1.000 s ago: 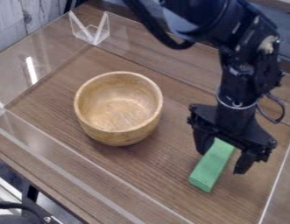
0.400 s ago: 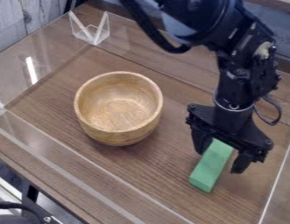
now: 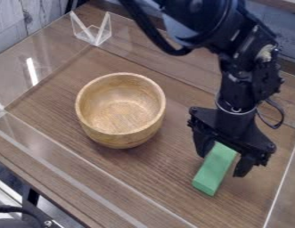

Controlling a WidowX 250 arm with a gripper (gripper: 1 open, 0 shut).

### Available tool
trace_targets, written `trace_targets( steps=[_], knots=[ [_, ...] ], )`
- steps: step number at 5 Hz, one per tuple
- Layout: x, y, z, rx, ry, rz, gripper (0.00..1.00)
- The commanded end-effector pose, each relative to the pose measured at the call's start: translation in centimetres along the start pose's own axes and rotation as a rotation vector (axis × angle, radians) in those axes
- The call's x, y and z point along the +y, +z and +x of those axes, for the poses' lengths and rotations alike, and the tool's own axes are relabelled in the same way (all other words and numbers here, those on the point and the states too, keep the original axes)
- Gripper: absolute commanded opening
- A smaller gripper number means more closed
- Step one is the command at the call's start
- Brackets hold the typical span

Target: Put green stick into wooden bowl

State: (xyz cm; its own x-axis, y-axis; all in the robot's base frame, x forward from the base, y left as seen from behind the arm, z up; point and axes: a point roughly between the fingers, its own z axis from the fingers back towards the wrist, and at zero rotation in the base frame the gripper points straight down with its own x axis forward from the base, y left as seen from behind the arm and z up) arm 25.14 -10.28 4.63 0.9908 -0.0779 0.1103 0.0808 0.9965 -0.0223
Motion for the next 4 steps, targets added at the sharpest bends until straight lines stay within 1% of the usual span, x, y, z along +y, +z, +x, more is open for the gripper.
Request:
trace_targets(
  steps=[1, 4],
  knots=[
    [0.09, 1.43, 0.80, -0.053, 0.006, -0.011, 1.00],
    [0.11, 1.71, 0.92, -0.069, 0.012, -0.017, 1.00]
  ],
)
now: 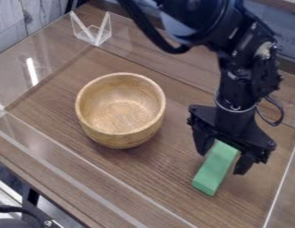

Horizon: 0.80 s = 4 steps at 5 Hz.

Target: Put green stick into wooden bowl

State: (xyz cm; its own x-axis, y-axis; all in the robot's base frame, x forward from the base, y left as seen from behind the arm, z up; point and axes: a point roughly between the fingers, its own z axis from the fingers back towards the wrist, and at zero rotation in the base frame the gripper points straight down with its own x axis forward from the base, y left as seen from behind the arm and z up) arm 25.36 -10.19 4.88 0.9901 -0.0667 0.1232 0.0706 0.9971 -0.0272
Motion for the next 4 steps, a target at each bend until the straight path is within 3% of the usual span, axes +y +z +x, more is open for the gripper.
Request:
trace_targets(
  steps=[1, 4],
  knots=[
    [0.2, 0.8, 0.7, -0.052, 0.006, -0.008, 1.00],
    [0.5, -1.3, 0.6, -0.040, 0.018, 0.002, 1.00]
  ],
)
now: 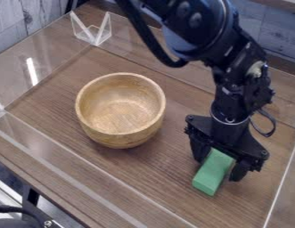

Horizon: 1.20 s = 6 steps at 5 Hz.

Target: Put green stick into wooden bowl

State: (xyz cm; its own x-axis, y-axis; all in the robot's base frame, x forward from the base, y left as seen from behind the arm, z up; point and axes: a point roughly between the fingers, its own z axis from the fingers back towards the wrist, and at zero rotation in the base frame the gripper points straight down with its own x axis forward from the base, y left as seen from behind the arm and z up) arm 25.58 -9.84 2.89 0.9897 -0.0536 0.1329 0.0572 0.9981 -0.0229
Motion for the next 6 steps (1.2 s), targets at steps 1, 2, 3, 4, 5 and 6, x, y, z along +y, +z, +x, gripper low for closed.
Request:
trace_targets(
  steps=[1, 2, 3, 4, 5, 6],
  knots=[
    [0.2, 0.3, 0.6, -0.028, 0.013, -0.002, 0.00],
    [0.5, 0.4, 0.5, -0.017, 0.017, 0.002, 0.00],
    [1.0, 1.1, 0.4, 0.004, 0.022, 0.013, 0.00],
    [1.6, 1.9, 0.4, 0.019, 0.026, 0.022, 0.00],
    [2.1, 2.9, 0.5, 0.026, 0.032, 0.029, 0.00],
    [3.5, 5.3, 1.0, 0.010, 0.069, 0.032, 0.00]
  ],
)
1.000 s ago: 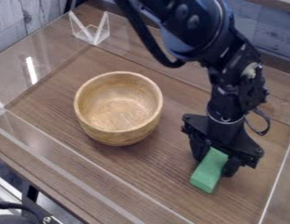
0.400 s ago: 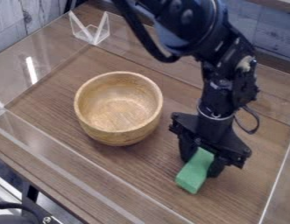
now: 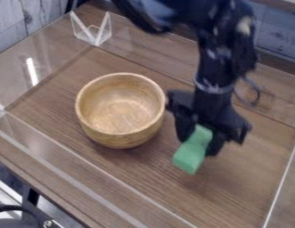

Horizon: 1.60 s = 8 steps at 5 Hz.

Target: Put green stick into wooden bowl

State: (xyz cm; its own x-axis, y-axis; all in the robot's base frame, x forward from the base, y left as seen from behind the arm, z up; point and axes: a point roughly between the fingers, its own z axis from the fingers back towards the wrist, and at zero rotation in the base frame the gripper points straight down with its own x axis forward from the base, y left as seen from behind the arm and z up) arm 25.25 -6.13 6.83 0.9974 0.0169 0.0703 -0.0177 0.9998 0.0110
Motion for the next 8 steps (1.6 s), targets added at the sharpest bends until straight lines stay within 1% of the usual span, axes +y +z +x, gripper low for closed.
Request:
trace_targets(
  steps=[1, 2, 3, 4, 5, 7, 8],
  knots=[
    [3.0, 3.5, 1.6, -0.076, 0.050, 0.004, 0.00],
    [6.9, 4.4, 2.2, -0.093, 0.064, 0.018, 0.00],
    [10.6, 4.4, 2.1, -0.101, 0.066, 0.022, 0.00],
    [7.5, 3.9, 2.8, -0.115, 0.041, 0.008, 0.00],
    [4.3, 3.6, 3.2, -0.120, 0.011, -0.006, 0.00],
    [11.3, 3.0, 2.5, -0.121, 0.014, 0.008, 0.00],
    [8.0, 2.5, 3.2, -0.126, -0.005, -0.005, 0.00]
  ],
)
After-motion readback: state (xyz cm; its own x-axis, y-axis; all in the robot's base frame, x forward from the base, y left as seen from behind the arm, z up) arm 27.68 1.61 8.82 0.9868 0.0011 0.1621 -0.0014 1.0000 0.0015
